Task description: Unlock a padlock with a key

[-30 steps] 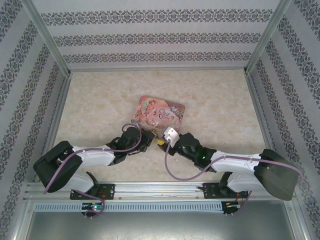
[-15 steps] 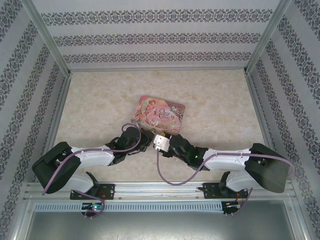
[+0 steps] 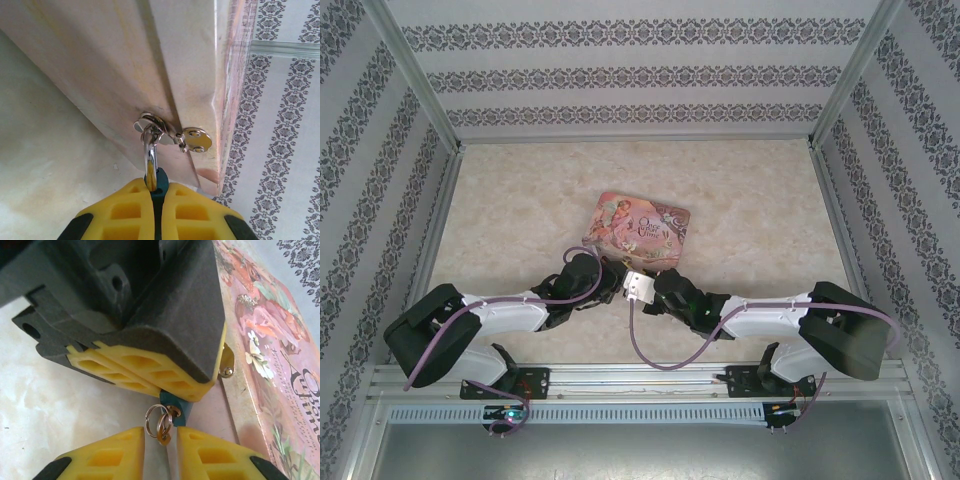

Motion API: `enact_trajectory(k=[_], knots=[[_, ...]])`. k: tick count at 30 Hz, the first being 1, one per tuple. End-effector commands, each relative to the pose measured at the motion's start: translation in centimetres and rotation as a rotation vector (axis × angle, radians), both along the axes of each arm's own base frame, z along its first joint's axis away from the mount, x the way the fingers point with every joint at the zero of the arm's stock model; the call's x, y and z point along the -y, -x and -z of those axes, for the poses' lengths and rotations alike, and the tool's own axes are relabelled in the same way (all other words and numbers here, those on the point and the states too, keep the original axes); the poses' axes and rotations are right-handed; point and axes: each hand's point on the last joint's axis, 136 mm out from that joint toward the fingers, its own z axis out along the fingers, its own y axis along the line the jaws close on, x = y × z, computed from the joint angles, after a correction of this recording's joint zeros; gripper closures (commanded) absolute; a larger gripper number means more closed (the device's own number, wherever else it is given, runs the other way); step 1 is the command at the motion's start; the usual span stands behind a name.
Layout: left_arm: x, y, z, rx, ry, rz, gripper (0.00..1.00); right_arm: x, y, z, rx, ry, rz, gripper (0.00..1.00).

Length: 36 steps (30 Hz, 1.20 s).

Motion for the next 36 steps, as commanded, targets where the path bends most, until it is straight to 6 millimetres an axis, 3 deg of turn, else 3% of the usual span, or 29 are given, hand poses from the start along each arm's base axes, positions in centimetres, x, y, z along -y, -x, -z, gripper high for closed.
enact_trajectory(k=[1,4,12,17,20,23,30,36], knots=[[0.6,-0.3,-2.1,0.055,0.038,0.016,0.99,-0.9,-0.5,-1.2,0.023,-0.031,0.016,0.79],[0.7,-0.3,-2.1,0.054,0.039,0.018,0.99,-1.0,-0.6,-1.3,0.023,-0.038,0.017,0.84],[0.8,-0.2,-2.0,0.049,0.045,0.023,0.99,-1.5,-1.0,-1.7,0.025,-0.067,0.034,0.83],[0.9,-0.2,-2.0,0.050,0.047,0.026,0.99,-1.4,-1.4,-1.7,0.026,-0.084,0.067,1.00],[0.9,-0.2,-1.9,0.048,0.045,0.026,0.99,-1.1,-1.7,-2.0,0.025,-0.113,0.100,1.00],[0.9,-0.2,-1.9,0.046,0.044,0.027,0.99,-0.8,-2.0,-2.4,-0.008,-0.200,0.158,1.00],[0.9,-0.1,-1.6,0.041,0.043,0.030,0.99,-0.2,-3.0,-3.7,-0.266,-0.598,0.318,1.00],[0.9,0.0,-1.3,0.036,0.040,0.036,0.99,-0.5,-2.7,-3.1,-0.380,-0.699,0.330,1.00]])
